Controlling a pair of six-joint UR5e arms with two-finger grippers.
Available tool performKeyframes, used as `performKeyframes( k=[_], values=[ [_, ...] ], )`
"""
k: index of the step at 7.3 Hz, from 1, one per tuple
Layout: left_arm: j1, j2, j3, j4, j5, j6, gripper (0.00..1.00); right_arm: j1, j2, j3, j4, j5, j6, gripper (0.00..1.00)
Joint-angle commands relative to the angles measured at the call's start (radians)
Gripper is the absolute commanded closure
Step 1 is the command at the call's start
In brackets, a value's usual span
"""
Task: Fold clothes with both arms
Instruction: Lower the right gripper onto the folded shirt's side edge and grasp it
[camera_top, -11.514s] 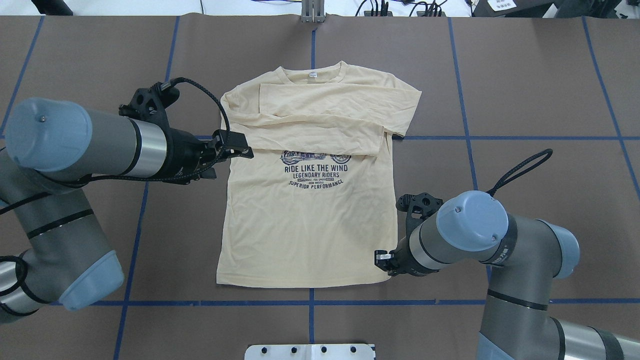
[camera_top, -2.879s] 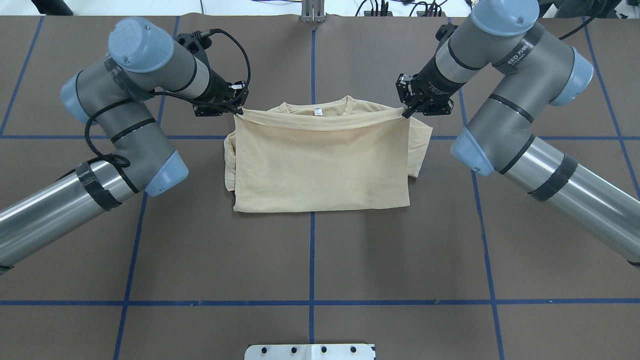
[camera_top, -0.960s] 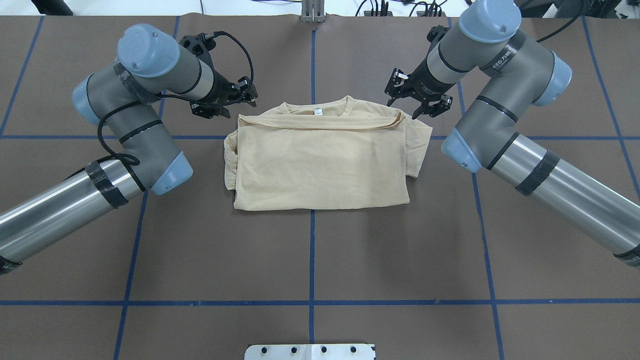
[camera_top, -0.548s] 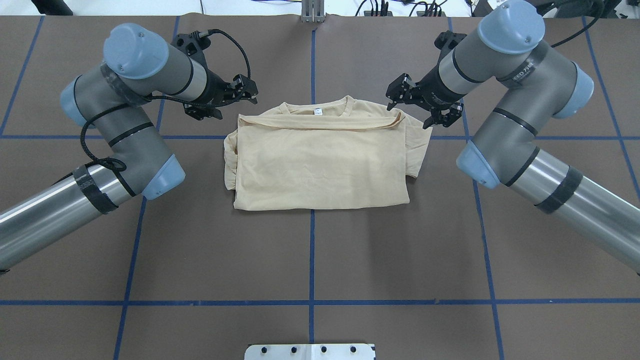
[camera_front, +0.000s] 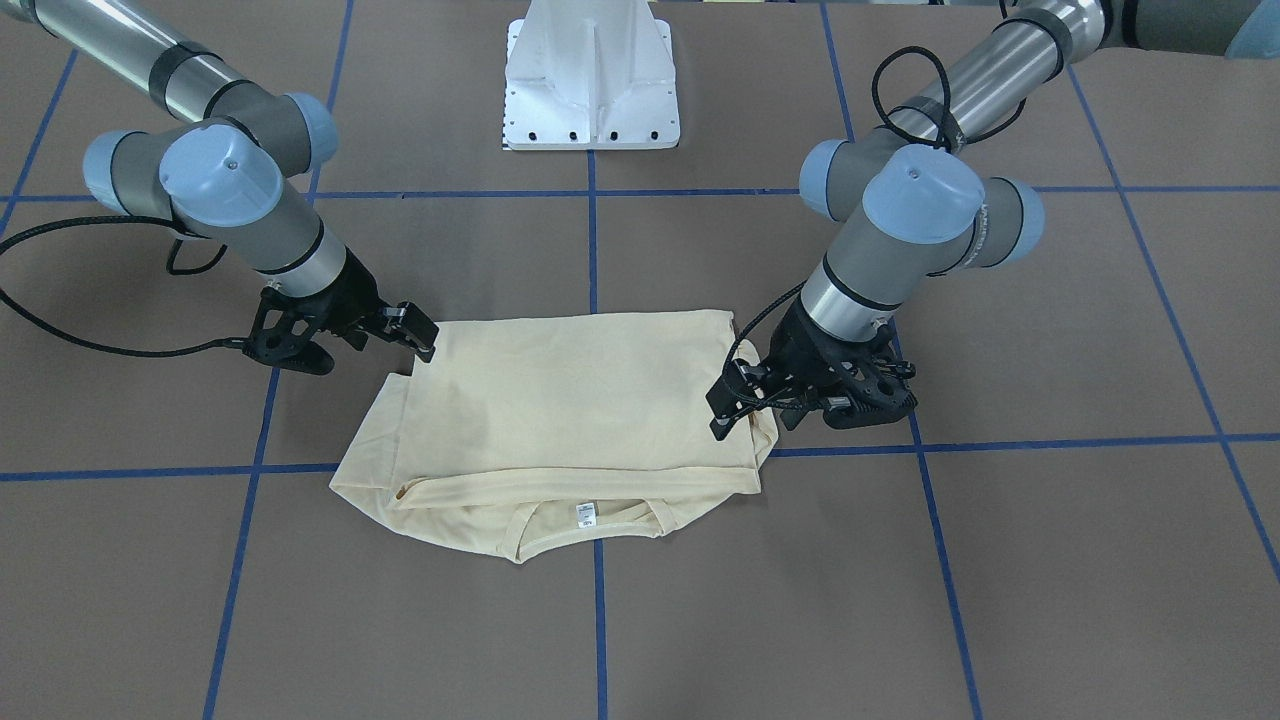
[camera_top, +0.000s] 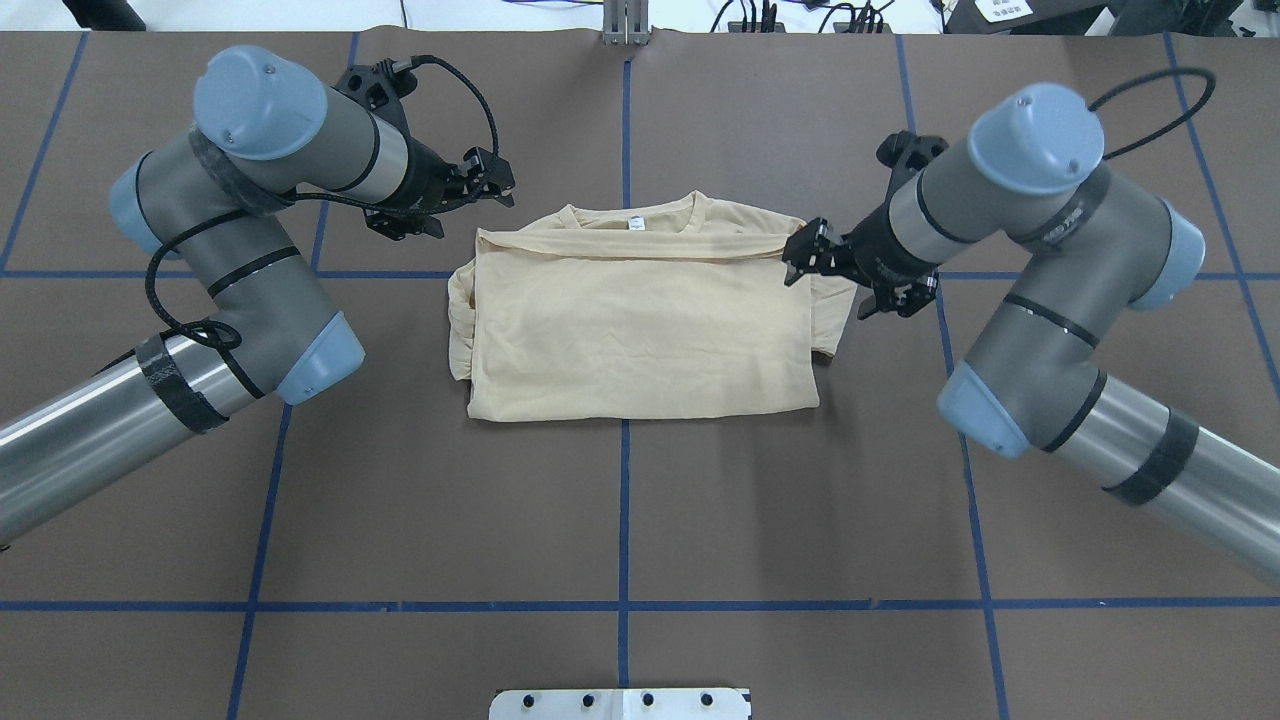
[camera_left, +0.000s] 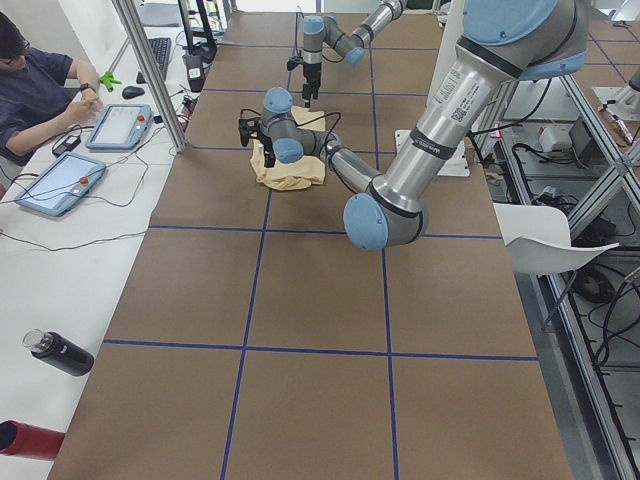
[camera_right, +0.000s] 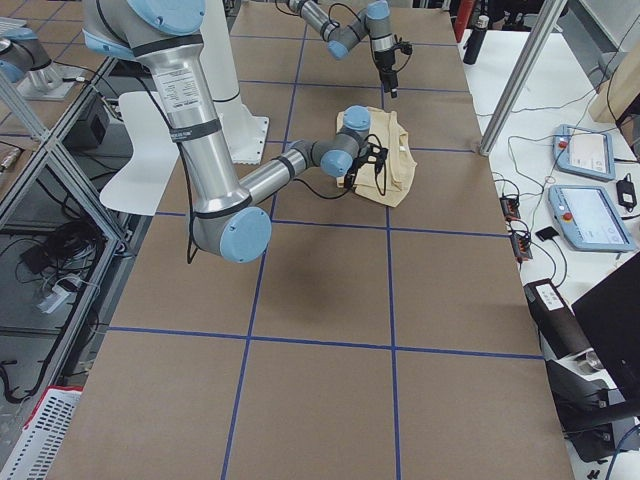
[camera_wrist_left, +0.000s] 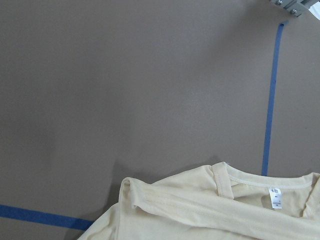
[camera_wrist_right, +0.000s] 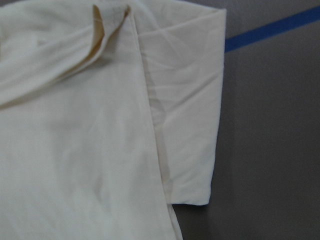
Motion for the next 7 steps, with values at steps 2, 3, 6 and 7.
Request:
performKeyframes(
  k=[2, 3, 6, 7],
  values=[
    [0.0, 0.001, -0.009, 0.002, 0.016, -0.001, 0.01, -0.058, -0.015, 0.001, -0.003, -0.016, 0.0, 0.02],
    [0.0, 0.002, -0.009, 0.002, 0.016, -0.001, 0.01, -0.059, -0.006, 0.001, -0.006, -0.013, 0.0, 0.09],
    [0.002, 0.004, -0.008, 0.002, 0.016, -0.001, 0.01, -0.068, 0.001, -0.005, -0.007, -0.011, 0.0, 0.36],
    [0.002, 0.004, -0.006, 0.002, 0.018, -0.001, 0.01, -0.07, 0.002, -0.005, -0.007, -0.011, 0.0, 0.42]
  ],
)
